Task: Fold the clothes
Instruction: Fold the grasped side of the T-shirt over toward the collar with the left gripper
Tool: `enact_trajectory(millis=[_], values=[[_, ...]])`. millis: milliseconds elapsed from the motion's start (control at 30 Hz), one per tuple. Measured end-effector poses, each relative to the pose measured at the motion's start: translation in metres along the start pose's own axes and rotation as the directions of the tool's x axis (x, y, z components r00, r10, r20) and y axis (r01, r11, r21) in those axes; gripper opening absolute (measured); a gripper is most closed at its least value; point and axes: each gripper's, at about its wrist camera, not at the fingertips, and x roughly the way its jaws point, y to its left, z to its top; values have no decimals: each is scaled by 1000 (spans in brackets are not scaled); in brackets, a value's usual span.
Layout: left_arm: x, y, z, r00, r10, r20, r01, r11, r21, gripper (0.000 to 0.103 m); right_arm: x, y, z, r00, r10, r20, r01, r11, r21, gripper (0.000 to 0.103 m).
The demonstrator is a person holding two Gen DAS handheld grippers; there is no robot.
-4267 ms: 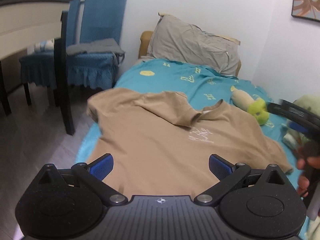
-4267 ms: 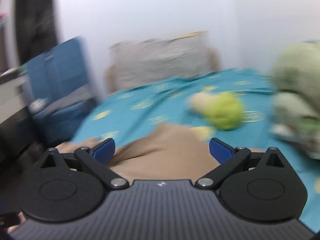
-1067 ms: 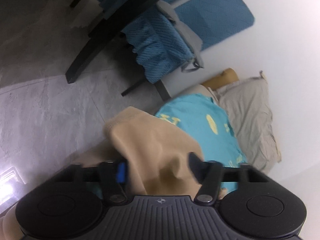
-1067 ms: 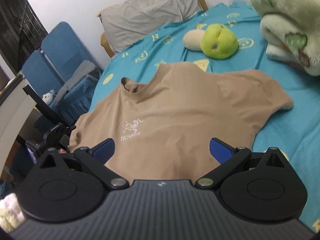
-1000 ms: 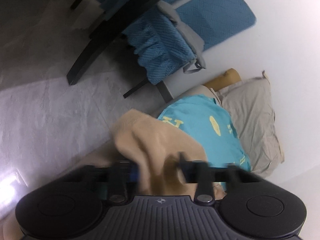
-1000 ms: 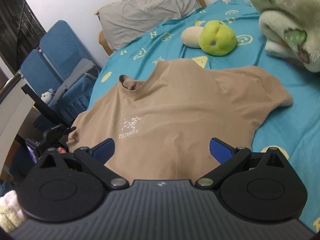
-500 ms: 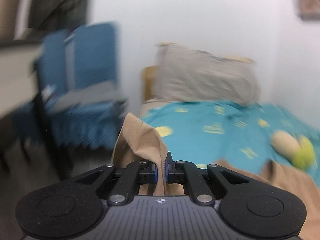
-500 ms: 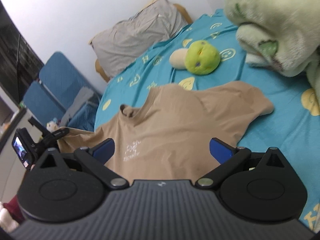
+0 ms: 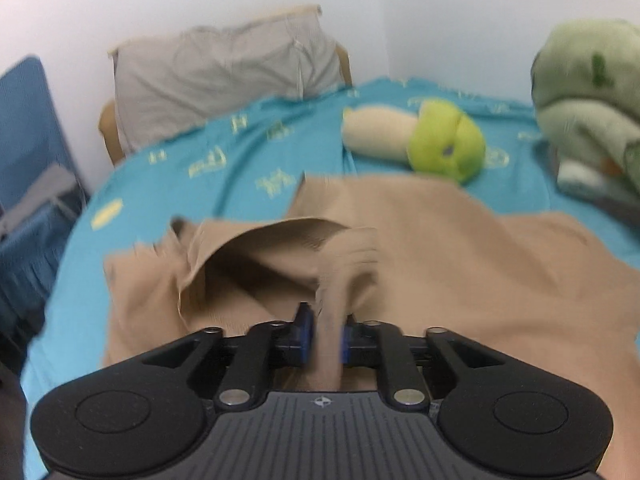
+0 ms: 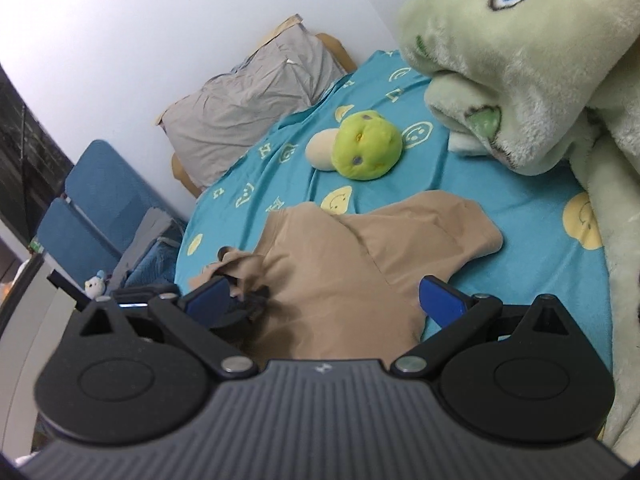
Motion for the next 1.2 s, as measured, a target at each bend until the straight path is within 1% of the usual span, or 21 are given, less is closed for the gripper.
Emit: enact_trajectory(millis=[33, 67, 133, 200, 300, 400, 467, 500, 533, 600, 700, 767, 833, 867, 933, 1000, 1067, 1100, 1133, 1167, 1200], values=[[-2, 2, -5, 1000, -4, -8, 4, 1000, -1, 39, 1, 1, -1, 1000, 5, -4, -5, 1000, -8, 103], [-7, 7, -10, 1000, -10, -9, 10, 1000, -6, 44, 2, 3, -2, 1000, 9, -8, -10, 1000, -15, 103], [-25, 18, -16, 999, -34, -15, 33, 999, -33, 73, 4, 6, -4, 1000, 19, -16, -20, 999, -26, 103], [-56, 32, -30, 999, -46, -5, 45, 998, -52, 86, 4, 9, -6, 1000, 23, -20, -24, 999, -41, 103], [-110, 55, -59, 998, -54, 17, 55, 995, -78, 89, 1, 14, -10, 1000, 20, -17, -21, 997, -70, 103], [-161, 95, -92, 998, -59, -19, 55, 986, -157, 90, -2, 18, -14, 1000, 17, -14, -18, 995, -96, 103], [-193, 129, -117, 996, -78, -50, 64, 969, -239, 92, -6, 18, -18, 1000, 8, -12, -9, 994, -113, 103], [-208, 148, -132, 992, -110, -69, 85, 951, -296, 93, -8, 19, -19, 1000, 9, -14, -10, 993, -116, 103], [-220, 168, -147, 983, -158, -90, 116, 925, -363, 93, -11, 20, -21, 1000, 9, -17, -11, 993, -119, 103], [-238, 199, -175, 961, -251, -118, 169, 867, -470, 93, -16, 21, -23, 1000, 10, -22, -12, 992, -125, 103], [-265, 232, -215, 949, -294, -110, 190, 816, -545, 92, -21, 25, -29, 1000, 0, -22, -3, 989, -145, 103], [-273, 246, -237, 934, -344, -102, 222, 777, -589, 91, -24, 29, -32, 1000, -10, -21, 7, 987, -161, 103], [-275, 252, -254, 916, -381, -123, 241, 771, -590, 82, -27, 33, -36, 1000, -21, -19, 17, 984, -178, 103], [-275, 252, -259, 909, -391, -142, 246, 781, -574, 79, -28, 35, -38, 1000, -26, -18, 22, 982, -186, 103], [-276, 248, -262, 898, -407, -165, 262, 798, -542, 68, -28, 39, -43, 999, -43, -19, 38, 977, -209, 103], [-278, 243, -262, 889, -420, -181, 279, 812, -512, 66, -24, 43, -48, 998, -57, -31, 49, 972, -231, 103], [-279, 238, -262, 880, -432, -198, 297, 825, -481, 58, -20, 47, -52, 997, -58, -45, 46, 969, -242, 103], [-280, 235, -262, 875, -438, -206, 306, 831, -465, 45, -18, 48, -53, 997, -58, -52, 44, 968, -247, 103], [-281, 232, -263, 870, -444, -215, 315, 836, -449, 26, -17, 50, -55, 997, -59, -57, 43, 967, -253, 103], [-282, 228, -261, 868, -438, -235, 314, 849, -425, 14, -15, 52, -56, 996, -59, -62, 41, 965, -258, 103], [-284, 223, -257, 869, -419, -263, 300, 870, -392, 3, -14, 54, -58, 996, -60, -66, 41, 964, -262, 103]])
